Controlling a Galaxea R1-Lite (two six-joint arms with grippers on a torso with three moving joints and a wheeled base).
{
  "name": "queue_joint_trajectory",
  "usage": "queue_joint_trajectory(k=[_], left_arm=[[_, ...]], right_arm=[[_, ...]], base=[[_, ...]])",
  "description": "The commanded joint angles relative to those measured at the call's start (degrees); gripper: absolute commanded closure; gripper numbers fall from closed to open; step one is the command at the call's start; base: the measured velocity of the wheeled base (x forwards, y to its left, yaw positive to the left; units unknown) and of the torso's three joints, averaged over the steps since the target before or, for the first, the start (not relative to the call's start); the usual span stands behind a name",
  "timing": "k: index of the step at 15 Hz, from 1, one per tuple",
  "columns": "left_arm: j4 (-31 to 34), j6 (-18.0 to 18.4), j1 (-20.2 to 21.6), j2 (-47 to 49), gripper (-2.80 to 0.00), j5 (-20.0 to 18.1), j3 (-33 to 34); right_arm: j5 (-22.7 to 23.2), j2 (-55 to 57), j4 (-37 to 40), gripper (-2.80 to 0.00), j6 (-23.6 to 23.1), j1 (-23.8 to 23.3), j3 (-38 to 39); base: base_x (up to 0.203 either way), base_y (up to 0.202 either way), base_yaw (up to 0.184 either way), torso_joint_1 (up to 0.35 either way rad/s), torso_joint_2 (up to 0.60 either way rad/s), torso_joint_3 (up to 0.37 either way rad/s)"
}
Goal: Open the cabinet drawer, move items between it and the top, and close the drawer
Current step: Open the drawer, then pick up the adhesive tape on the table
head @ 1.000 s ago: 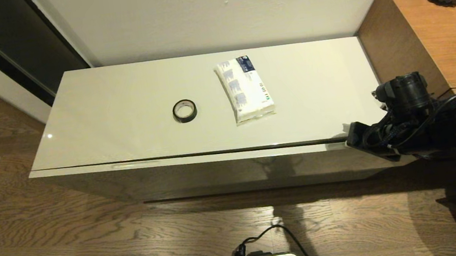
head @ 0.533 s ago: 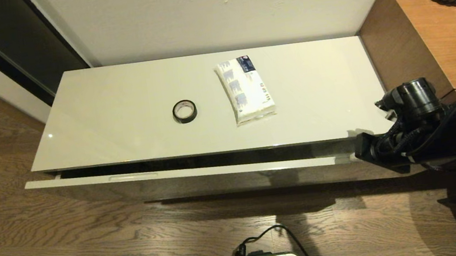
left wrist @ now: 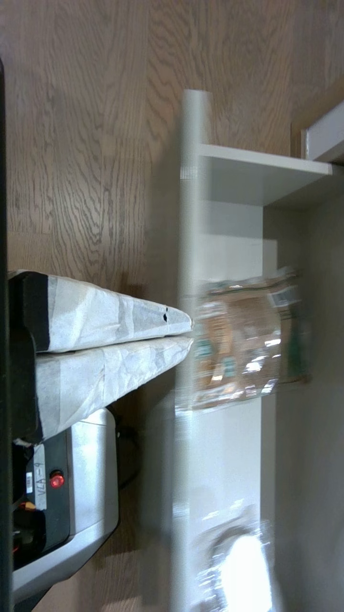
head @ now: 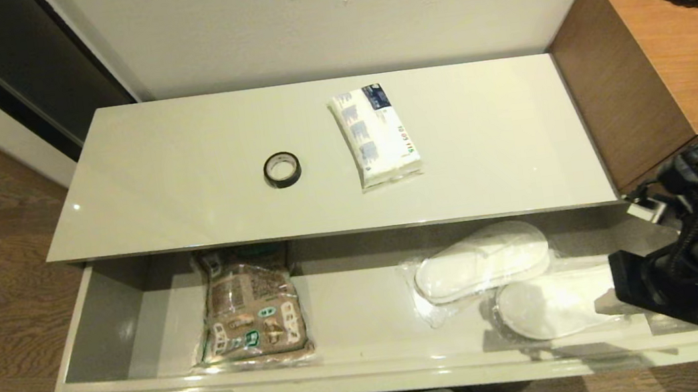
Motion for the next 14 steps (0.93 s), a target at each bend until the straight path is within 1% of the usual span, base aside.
queue_joint_trajectory(k=[1, 2, 3, 5, 6, 7, 9, 10, 11, 12, 13, 14], left_arm=[[-0.05, -0.04, -0.01, 0.06, 0.0, 0.07, 0.01], [-0.05, -0.04, -0.01, 0.06, 0.0, -0.02, 0.01], [-0.05, -0.04, -0.01, 0.06, 0.0, 0.0, 0.01], [-0.05, -0.04, -0.01, 0.06, 0.0, 0.05, 0.01], [-0.05, -0.04, -0.01, 0.06, 0.0, -0.02, 0.01], [-0.05, -0.04, -0.01, 0.06, 0.0, 0.06, 0.01], [-0.05, -0.04, -0.01, 0.06, 0.0, 0.04, 0.01], [-0.05, -0.04, -0.01, 0.06, 0.0, -0.02, 0.01], [-0.05, -0.04, -0.01, 0.06, 0.0, -0.02, 0.01], [-0.05, -0.04, -0.01, 0.06, 0.0, -0.02, 0.01], [-0.05, -0.04, -0.01, 0.06, 0.0, -0.02, 0.01], [-0.05, -0.04, -0.01, 0.06, 0.0, -0.02, 0.01]], right_arm=[[-0.4, -15.54, 7.03, 0.0, 0.17, 0.02, 0.85], [-1.55, -20.3, 11.07, 0.0, 0.17, -0.2, 0.41], [-3.9, -25.11, 15.1, 0.0, 0.11, -0.51, 0.08], [-9.59, -35.34, 22.29, 0.0, -0.02, -0.86, -0.77], [-12.38, -39.54, 27.14, 0.0, -0.08, -1.17, -2.54], [-14.87, -42.25, 32.38, 0.0, -0.03, -1.75, -5.81], [-18.47, -44.73, 42.17, 0.0, 0.72, -3.29, -14.83], [-19.21, -45.23, 46.4, 0.0, 1.41, -4.51, -19.8], [-18.83, -45.63, 50.23, 0.0, 1.83, -5.45, -23.89], [-17.04, -46.99, 53.4, 0.0, 1.88, -6.14, -26.25], [-15.24, -49.28, 54.9, 0.0, 0.96, -7.02, -26.87], [-14.28, -50.29, 57.28, 0.0, -1.45, -9.69, -28.08]], base=[[0.0, 0.0, 0.0, 0.0, 0.0, 0.0], [0.0, 0.0, 0.0, 0.0, 0.0, 0.0], [0.0, 0.0, 0.0, 0.0, 0.0, 0.0], [0.0, 0.0, 0.0, 0.0, 0.0, 0.0], [0.0, 0.0, 0.0, 0.0, 0.0, 0.0], [0.0, 0.0, 0.0, 0.0, 0.0, 0.0], [0.0, 0.0, 0.0, 0.0, 0.0, 0.0], [0.0, 0.0, 0.0, 0.0, 0.0, 0.0], [0.0, 0.0, 0.0, 0.0, 0.0, 0.0], [0.0, 0.0, 0.0, 0.0, 0.0, 0.0], [0.0, 0.0, 0.0, 0.0, 0.0, 0.0], [0.0, 0.0, 0.0, 0.0, 0.0, 0.0]])
